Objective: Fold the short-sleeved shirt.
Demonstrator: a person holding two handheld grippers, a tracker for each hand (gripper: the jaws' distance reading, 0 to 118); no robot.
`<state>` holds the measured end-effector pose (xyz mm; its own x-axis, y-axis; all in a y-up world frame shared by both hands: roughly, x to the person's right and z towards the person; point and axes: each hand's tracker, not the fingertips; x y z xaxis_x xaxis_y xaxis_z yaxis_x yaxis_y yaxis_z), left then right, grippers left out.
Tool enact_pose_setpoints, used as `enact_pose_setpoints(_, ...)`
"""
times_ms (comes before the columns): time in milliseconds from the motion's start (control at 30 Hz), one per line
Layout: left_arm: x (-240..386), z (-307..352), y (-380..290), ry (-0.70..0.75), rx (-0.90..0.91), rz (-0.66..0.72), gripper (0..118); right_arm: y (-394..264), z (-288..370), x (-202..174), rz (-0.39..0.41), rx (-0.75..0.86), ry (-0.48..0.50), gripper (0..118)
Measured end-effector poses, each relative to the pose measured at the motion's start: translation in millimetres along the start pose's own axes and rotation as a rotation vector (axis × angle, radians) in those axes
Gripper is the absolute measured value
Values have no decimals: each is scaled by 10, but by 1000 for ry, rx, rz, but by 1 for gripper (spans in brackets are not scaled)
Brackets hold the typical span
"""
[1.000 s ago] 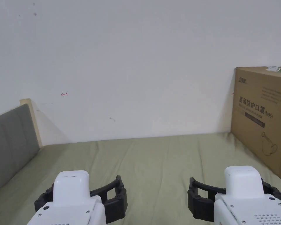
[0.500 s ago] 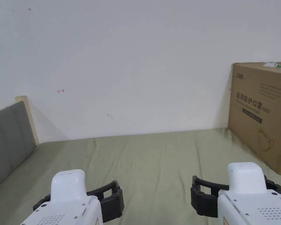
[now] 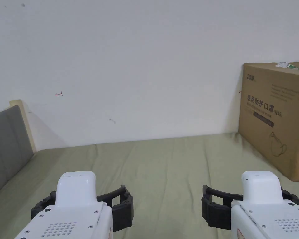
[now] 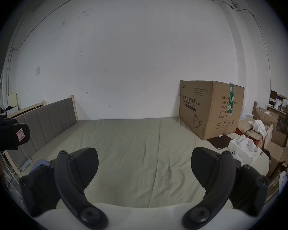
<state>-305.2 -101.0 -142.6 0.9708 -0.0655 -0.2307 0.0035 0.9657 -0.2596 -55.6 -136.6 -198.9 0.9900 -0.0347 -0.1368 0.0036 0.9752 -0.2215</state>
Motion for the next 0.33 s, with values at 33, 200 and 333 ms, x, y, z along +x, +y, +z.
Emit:
enact_pose_setpoints(33, 1, -10, 0, 3, 0, 5, 106, -3, 6, 3, -4, 4, 2, 113)
enact_pose_setpoints(200, -24, -49, -19, 17, 1, 19, 106, 6, 13, -1, 1, 9, 4, 113)
enact_pose_setpoints(333, -28, -44, -24, 25, 16, 16, 106, -1, 1, 3, -5, 3, 6, 113)
